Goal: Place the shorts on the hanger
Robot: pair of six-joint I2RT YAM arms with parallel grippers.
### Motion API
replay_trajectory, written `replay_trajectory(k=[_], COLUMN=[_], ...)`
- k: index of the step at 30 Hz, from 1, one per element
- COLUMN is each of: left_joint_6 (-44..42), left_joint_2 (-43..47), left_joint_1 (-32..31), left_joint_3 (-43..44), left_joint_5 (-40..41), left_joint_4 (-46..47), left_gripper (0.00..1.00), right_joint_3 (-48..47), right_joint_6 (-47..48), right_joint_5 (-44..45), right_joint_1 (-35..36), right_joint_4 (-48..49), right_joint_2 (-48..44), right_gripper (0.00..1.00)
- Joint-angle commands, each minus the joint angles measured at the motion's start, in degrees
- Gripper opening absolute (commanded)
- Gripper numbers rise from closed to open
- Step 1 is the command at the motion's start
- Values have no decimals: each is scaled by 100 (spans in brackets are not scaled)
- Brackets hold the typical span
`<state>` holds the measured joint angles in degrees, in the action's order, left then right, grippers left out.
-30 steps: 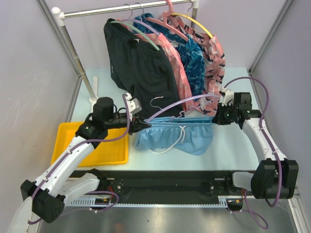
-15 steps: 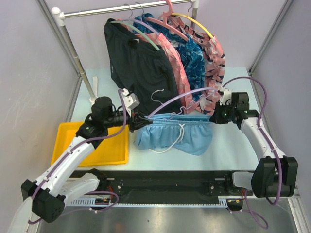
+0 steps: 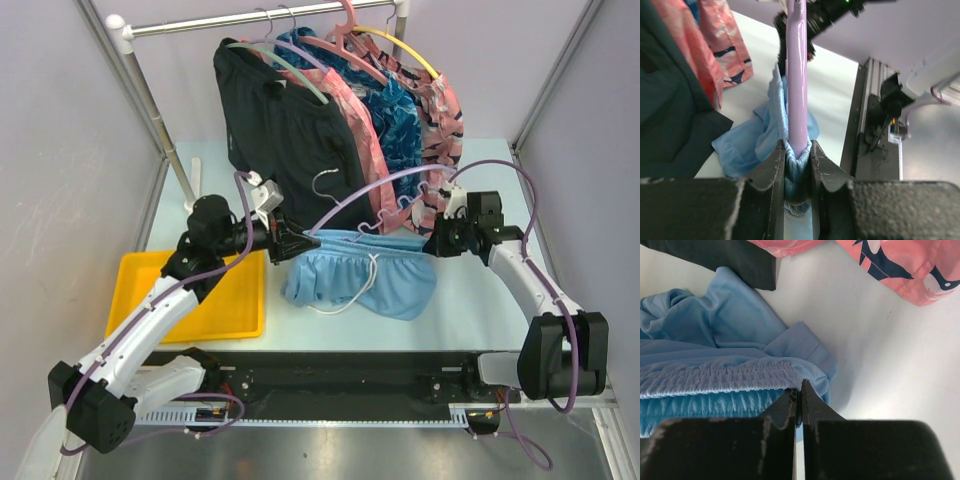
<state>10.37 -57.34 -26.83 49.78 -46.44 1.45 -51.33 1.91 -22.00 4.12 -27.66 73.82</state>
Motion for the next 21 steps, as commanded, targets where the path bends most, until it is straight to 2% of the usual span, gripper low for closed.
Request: replay_trajectory(k=[1,3,4,7,10,15,21], left_joint_6=[-1127,-1834,-2472,-3450,-4006,-4446,-5061], left_joint_2=[302,346,381,364,294,74,-189], left_joint_1=[152,152,152,178,187,187,187], left_joint_3=[541,717,770,963,1086,1157,1210], left_joint_5=[-944,-1016,-1051,-990,-675,142,504], left_joint_4=[-315,-986,-1616,-2523,-3035,-3353,-3915], left_gripper=[1,0,0,0,0,0,0], right_joint_3=[-35,-114,-184,-298,-342,-404,-457], right_joint_6=[248,292,344,415,503,714,898], right_joint_5=[645,565,522,451,398,372,337], right_joint_1=[-368,-657,-710,-842,-913,-966,-1036], right_joint_4=[156,103,42,-46,-169,-354,-600], right_joint_2=[106,124,124,106,36,-218,-430], right_gripper=[0,0,0,0,0,0,0])
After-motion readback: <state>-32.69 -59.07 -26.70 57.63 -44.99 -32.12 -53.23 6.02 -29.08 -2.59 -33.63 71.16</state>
